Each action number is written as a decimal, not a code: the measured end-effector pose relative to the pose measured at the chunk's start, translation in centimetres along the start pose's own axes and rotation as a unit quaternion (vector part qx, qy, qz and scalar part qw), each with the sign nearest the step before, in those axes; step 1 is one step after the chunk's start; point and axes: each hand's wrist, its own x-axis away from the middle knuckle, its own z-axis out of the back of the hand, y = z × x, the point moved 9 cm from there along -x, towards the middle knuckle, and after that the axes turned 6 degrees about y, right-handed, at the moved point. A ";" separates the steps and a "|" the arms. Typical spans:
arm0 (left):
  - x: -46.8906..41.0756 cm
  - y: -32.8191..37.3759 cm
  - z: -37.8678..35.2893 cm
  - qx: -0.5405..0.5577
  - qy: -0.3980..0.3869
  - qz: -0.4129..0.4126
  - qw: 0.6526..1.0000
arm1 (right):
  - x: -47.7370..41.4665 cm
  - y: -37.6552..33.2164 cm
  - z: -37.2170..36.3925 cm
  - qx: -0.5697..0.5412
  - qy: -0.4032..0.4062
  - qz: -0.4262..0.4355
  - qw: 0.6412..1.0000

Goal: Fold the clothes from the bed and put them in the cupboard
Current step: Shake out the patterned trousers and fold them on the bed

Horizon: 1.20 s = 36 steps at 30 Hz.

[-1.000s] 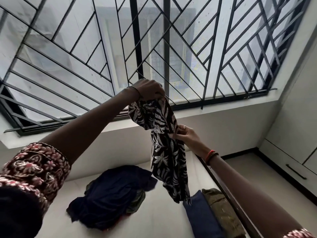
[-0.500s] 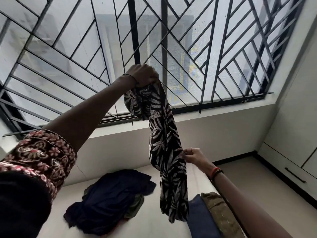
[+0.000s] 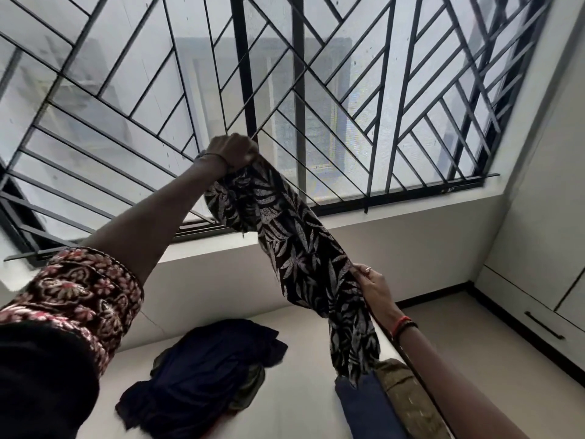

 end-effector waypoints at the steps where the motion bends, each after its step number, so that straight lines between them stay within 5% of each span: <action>1: 0.5 -0.7 -1.1 -0.001 -0.014 0.020 1.000 | -0.1 -0.4 0.3 0.005 0.004 0.012 1.000; 7: 4.4 -4.9 -10.2 0.115 -0.101 0.114 0.982 | -1.0 -0.5 -0.1 0.018 -0.002 -0.016 1.000; 14: 11.3 2.8 -14.7 0.403 -0.179 0.002 0.898 | 0.2 0.2 -4.3 0.035 -0.100 -0.094 0.990; 18: 14.9 9.5 -16.3 0.442 -0.276 -0.064 0.851 | 1.6 -0.7 -6.4 0.012 -0.157 -0.104 0.982; 23: 16.0 14.2 -17.4 0.494 -0.362 -0.051 0.788 | 2.6 -1.6 -8.3 -0.034 -0.179 -0.112 0.977; 29: 14.4 14.7 -16.6 0.414 -0.382 -0.099 0.820 | 2.7 -2.1 -7.8 -0.059 -0.181 -0.098 0.977; 36: 10.0 13.2 -12.9 0.346 -0.275 -0.151 0.884 | 2.2 -1.9 -7.3 -0.011 -0.192 -0.055 0.980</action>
